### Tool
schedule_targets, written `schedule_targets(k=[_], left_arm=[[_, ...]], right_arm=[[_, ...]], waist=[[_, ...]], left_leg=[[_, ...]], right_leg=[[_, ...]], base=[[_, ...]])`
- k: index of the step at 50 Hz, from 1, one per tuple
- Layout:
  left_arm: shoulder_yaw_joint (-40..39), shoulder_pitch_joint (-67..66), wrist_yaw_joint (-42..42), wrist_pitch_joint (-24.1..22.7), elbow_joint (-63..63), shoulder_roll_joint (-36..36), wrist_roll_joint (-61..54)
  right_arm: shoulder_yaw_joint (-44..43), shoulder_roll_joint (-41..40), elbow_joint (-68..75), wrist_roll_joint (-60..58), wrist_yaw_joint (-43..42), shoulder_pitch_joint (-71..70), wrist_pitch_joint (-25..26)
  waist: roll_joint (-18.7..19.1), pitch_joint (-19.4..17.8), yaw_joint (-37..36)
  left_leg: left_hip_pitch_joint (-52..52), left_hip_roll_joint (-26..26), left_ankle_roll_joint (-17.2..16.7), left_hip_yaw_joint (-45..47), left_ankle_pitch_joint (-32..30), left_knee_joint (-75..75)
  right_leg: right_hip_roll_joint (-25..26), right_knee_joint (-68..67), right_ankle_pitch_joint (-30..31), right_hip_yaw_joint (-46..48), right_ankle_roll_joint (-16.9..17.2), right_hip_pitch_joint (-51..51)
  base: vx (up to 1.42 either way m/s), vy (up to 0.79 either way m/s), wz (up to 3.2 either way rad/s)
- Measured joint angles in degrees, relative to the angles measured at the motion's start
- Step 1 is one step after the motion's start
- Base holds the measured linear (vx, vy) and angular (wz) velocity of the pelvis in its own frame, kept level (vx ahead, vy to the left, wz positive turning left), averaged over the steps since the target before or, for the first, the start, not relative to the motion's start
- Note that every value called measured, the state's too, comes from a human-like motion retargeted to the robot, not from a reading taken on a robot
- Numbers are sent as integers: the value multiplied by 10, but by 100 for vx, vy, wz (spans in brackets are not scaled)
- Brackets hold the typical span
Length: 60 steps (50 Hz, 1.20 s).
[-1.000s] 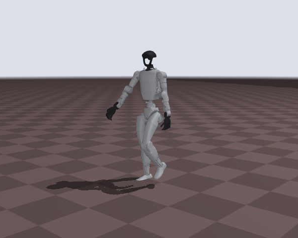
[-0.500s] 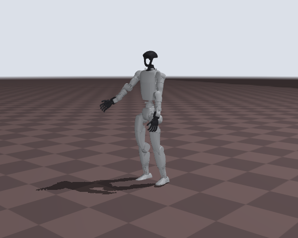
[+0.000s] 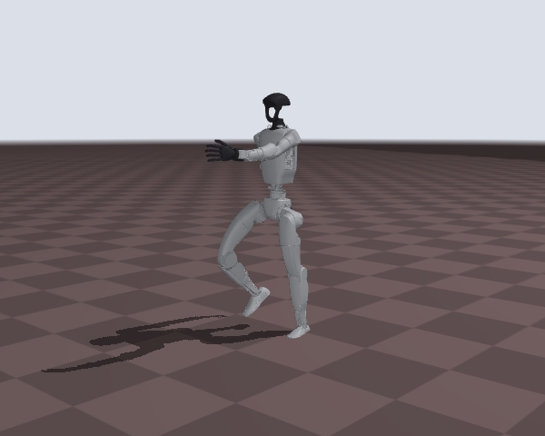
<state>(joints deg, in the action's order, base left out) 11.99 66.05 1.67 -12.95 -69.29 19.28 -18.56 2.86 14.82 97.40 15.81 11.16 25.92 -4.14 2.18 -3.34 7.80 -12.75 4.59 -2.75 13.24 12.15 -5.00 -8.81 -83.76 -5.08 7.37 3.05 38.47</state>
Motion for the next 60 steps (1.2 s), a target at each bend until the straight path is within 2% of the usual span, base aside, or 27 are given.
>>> schedule_targets(k=[3,6,8,9,10,12,15,18,20,23,27,30,32,35,37,38,39,40,42,43,44,46,49,52,55,60], left_arm=[[-19,-149,5,-9,1,-54,-7],[-23,-284,8,-8,-76,-90,6],[-11,-377,24,-1,-158,-101,37],[1,-428,56,11,-196,-102,42],[14,-481,99,27,-232,-102,41],[35,-601,149,24,-265,-103,-13],[48,-769,192,8,-267,-94,-58],[90,-897,246,6,-247,-69,-61],[117,-962,276,13,-235,-46,-66],[128,-1019,303,31,-230,-26,-69],[138,-1017,314,47,-229,-34,-44],[153,-955,292,34,-223,-51,-34],[152,-878,257,14,-230,-63,-27],[112,-720,156,-6,-249,-71,4],[59,-593,65,-19,-251,-72,-1],[38,-534,41,-22,-246,-73,-16],[19,-475,38,-14,-242,-74,-8],[1,-417,44,-2,-238,-74,11],[-21,-298,63,27,-222,-59,68],[-26,-242,64,35,-208,-51,81],[-29,-188,62,41,-192,-43,88],[-27,-91,53,44,-152,-27,91],[-8,20,33,34,-85,4,77],[19,93,26,19,-45,42,73],[34,131,22,25,-44,69,85],[3,71,17,29,-31,47,78]], right_arm=[[-4,-11,-4,-3,-68,-115,-16],[-9,-25,-13,9,-124,-270,-29],[16,-37,-21,47,-144,-384,-38],[28,-41,-27,66,-144,-442,-34],[37,-43,-33,83,-141,-501,-27],[13,-29,-69,127,-165,-609,-44],[-53,5,-143,205,-203,-763,-84],[-64,48,-198,287,-237,-889,-139],[-30,80,-211,333,-253,-955,-168],[29,116,-200,347,-247,-1023,-167],[39,118,-189,321,-226,-1045,-146],[22,88,-204,309,-235,-989,-160],[12,58,-227,281,-243,-912,-170],[5,17,-250,204,-235,-776,-144],[2,4,-236,140,-222,-685,-122],[2,0,-216,98,-207,-638,-108],[7,-4,-187,49,-180,-590,-91],[15,-8,-155,-4,-145,-542,-73],[34,-23,-83,-108,-78,-445,-30],[41,-31,-54,-144,-50,-393,-13],[48,-39,-34,-166,-26,-339,-1],[62,-52,-12,-180,15,-231,13],[96,-59,-18,-170,62,-84,12],[121,-48,-21,-175,95,24,3],[99,-31,-10,-185,105,83,9],[66,-27,-14,-146,85,69,10]], waist=[[-7,-3,-23],[-34,-24,-86],[-67,-36,-152],[-88,-30,-174],[-108,-18,-190],[-107,9,-194],[-104,-11,-218],[-110,-30,-251],[-118,-34,-269],[-127,-27,-278],[-123,5,-249],[-118,28,-222],[-120,21,-217],[-112,-31,-228],[-78,-64,-201],[-57,-68,-170],[-36,-65,-140],[-15,-59,-111],[-13,-48,-72],[-14,-57,-51],[-12,-65,-32],[-4,-79,-2],[8,-83,35],[10,-80,71],[2,-66,84],[-17,-24,40]], left_leg=[[-17,-19,4,-5,5,0],[-35,-53,27,14,-1,11],[-4,-75,55,48,-6,87],[67,-69,59,65,2,204],[162,-55,57,79,14,353],[363,12,49,60,41,649],[520,90,62,51,121,941],[617,161,104,48,157,1116],[665,170,116,36,165,1178],[694,152,112,25,158,1205],[677,107,91,7,131,1144],[596,71,71,8,101,1009],[476,44,58,32,63,839],[192,-15,48,98,13,447],[27,-45,39,122,35,204],[-13,-43,29,116,45,135],[-33,-34,14,108,42,83],[-43,-20,-4,99,32,40],[-36,-18,-16,73,12,0],[-39,-14,-17,55,10,0],[-42,-9,-17,40,7,0],[-45,4,-14,19,0,0],[-35,17,-1,0,-8,0],[-28,25,12,-15,-6,0],[-20,25,4,-14,-6,0],[-6,0,-5,9,5,0]], right_leg=[[5,314,11,16,11,-189],[8,654,-44,17,30,-393],[-10,806,-19,-12,52,-468],[-25,852,7,-25,57,-473],[-40,888,34,-35,59,-467],[-32,888,39,-40,62,-429],[-30,888,34,-52,79,-432],[-30,888,34,-67,63,-427],[-32,888,35,-72,55,-420],[-35,888,35,-72,57,-410],[-25,888,31,-63,60,-395],[-18,888,24,-58,63,-390],[-21,888,19,-66,67,-409],[-22,884,22,-87,77,-473],[4,851,13,-72,71,-497],[22,812,6,-50,56,-486],[36,714,1,-27,40,-436],[47,586,-3,-3,24,-366],[10,313,82,21,29,-191],[-11,220,127,28,36,-136],[-29,142,136,32,37,-90],[-56,14,97,38,27,-12],[-105,-128,30,54,-9,78],[-133,-205,6,66,-36,116],[-100,-220,0,53,-32,126],[-67,-103,14,46,-32,56]], base=[[11,-7,4],[8,-16,-88],[-7,-26,-180],[-19,-29,-139],[-23,-23,-57],[-18,-13,-6],[-6,-7,-37],[-4,-8,-33],[-1,-4,-7],[0,0,0],[1,2,19],[3,3,2],[12,6,-45],[20,13,-64],[13,25,70],[-2,28,173],[-11,26,204],[-15,20,172],[-11,12,142],[-3,9,148],[0,9,154],[-1,9,114],[1,8,62],[6,4,40],[6,-3,-4],[6,-4,-49]])
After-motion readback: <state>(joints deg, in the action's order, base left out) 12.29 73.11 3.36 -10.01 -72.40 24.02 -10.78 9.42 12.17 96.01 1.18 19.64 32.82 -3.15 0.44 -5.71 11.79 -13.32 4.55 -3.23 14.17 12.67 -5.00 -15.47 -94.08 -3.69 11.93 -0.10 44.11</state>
